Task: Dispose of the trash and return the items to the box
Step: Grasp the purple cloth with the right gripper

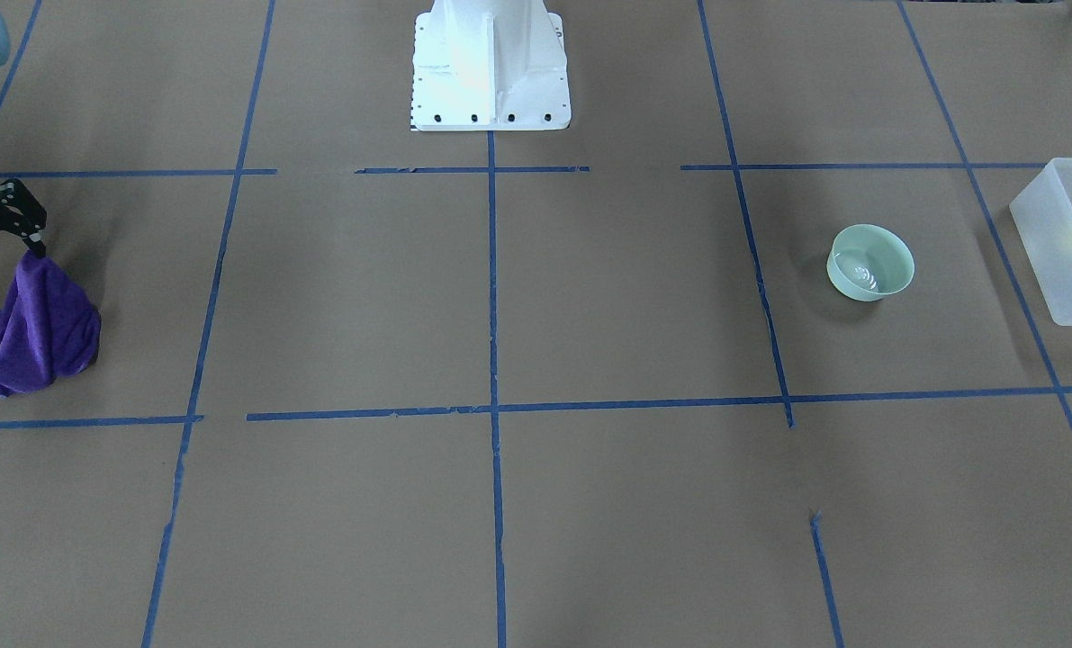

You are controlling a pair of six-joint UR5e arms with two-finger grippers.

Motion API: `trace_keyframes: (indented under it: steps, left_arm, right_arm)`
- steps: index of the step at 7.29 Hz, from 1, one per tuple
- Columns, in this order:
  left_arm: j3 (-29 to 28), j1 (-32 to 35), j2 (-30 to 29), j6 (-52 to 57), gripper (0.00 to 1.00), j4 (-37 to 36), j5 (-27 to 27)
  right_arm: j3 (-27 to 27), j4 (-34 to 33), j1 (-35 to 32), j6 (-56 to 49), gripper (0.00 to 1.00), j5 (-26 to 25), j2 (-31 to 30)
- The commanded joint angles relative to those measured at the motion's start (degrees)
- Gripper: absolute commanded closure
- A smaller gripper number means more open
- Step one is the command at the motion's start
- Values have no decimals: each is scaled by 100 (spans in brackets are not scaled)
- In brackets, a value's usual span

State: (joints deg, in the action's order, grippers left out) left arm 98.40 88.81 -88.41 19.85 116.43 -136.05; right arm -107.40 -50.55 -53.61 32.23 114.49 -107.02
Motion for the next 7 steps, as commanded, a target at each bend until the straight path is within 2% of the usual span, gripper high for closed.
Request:
trace_keyframes:
  steps: [1,2,4,5,7]
  left_arm:
    - [4,5,-9,10,0,2,0]
    - [4,5,-9,10,0,2,0]
    - [4,5,-1,19,0,2,0]
    - [4,5,-1,19,0,2,0]
    - [4,5,-18,1,0,2,-9]
  right_arm:
    - [113,10,315,-6,73,-286,145]
    - [166,-8,386,-85,100,-374,242]
    - [166,-78,352,-408,100,-384,296]
    - [149,-191,-83,-1124,100,-358,287]
    - [9,-1425,-1522,-3483,100,-217,322]
